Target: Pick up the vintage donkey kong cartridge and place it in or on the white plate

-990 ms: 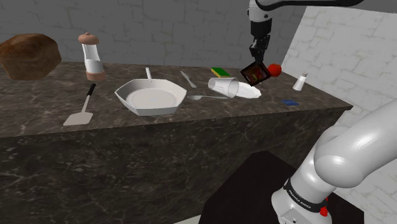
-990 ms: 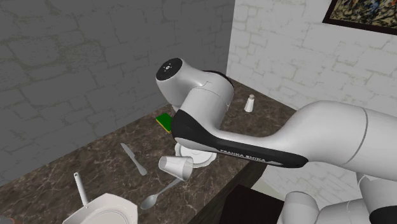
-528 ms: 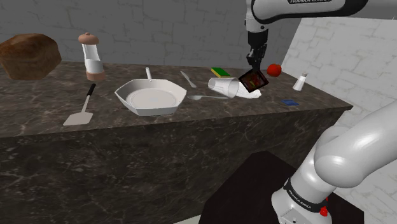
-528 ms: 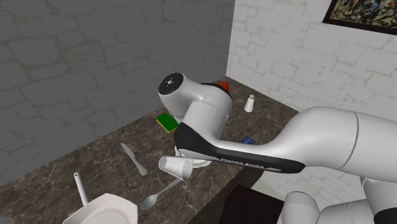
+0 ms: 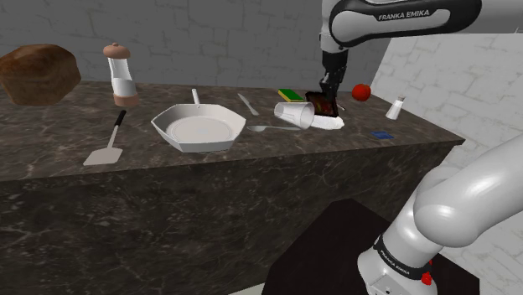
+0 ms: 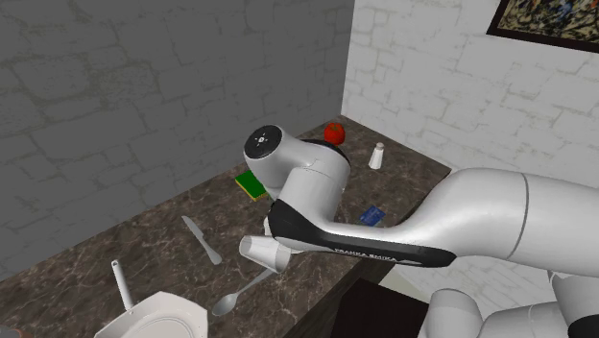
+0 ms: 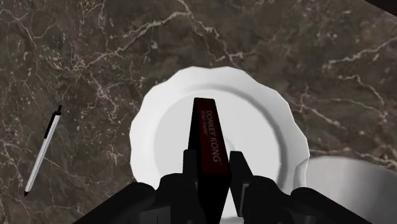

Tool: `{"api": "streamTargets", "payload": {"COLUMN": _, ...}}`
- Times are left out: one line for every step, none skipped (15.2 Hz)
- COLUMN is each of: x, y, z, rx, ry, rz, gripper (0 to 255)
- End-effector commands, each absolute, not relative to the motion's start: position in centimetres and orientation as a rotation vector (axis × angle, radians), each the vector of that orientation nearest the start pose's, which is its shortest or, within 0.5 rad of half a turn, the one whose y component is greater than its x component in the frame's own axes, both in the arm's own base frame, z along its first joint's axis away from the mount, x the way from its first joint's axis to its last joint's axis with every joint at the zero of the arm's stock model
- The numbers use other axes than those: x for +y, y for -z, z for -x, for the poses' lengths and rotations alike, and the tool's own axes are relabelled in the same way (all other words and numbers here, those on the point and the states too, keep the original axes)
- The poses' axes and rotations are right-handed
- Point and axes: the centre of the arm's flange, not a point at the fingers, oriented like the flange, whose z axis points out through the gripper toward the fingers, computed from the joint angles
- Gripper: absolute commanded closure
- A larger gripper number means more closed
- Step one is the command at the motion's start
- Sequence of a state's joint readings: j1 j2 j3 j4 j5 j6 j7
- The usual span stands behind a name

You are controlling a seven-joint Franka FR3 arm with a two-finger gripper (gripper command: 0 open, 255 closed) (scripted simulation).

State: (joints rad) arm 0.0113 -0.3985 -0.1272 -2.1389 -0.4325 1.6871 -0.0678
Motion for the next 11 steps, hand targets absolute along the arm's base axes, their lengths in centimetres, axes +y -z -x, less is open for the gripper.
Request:
{"api": "streamTargets", "payload": {"x": -9.69, "y": -54.31, "z": -41.8, "rx": -0.043, "ry": -0.267, "rz": 3.493, "gripper": 255}}
{"api": "streamTargets", "payload": {"x": -9.69, "y": -54.31, "z": -41.8, "rx": -0.043, "ry": -0.267, "rz": 3.493, "gripper": 255}}
{"api": "streamTargets", "payload": {"x": -9.69, "y": -54.31, "z": -41.8, "rx": -0.043, "ry": -0.267, "rz": 3.493, "gripper": 255}}
{"api": "streamTargets", "payload": {"x": -9.69, "y": -54.31, "z": -41.8, "rx": -0.043, "ry": -0.267, "rz": 3.493, "gripper": 255}}
{"api": "streamTargets", "payload": {"x": -9.69, "y": -54.31, "z": -41.8, "rx": -0.043, "ry": -0.267, "rz": 3.493, "gripper": 255}}
{"api": "streamTargets", "payload": {"x": -9.69, "y": -54.31, "z": -41.8, "rx": -0.043, "ry": -0.267, "rz": 3.493, "gripper": 255}}
{"api": "streamTargets", "payload": {"x": -9.69, "y": -54.31, "z": -41.8, "rx": -0.043, "ry": -0.267, "rz": 3.493, "gripper": 255}}
{"api": "streamTargets", "payload": {"x": -9.69, "y": -54.31, "z": -41.8, "rx": -0.043, "ry": -0.267, "rz": 3.493, "gripper": 255}}
{"api": "streamTargets", "payload": {"x": -9.69, "y": -54.31, "z": -41.79, "rx": -0.043, "ry": -0.267, "rz": 3.493, "gripper": 0}}
{"api": "streamTargets", "payload": {"x": -9.66, "y": -54.31, "z": -41.81, "rx": -0.043, "ry": -0.267, "rz": 3.493, "gripper": 0}}
{"api": "streamTargets", "payload": {"x": -9.64, "y": -54.32, "z": -41.82, "rx": -0.043, "ry": -0.267, "rz": 3.493, "gripper": 0}}
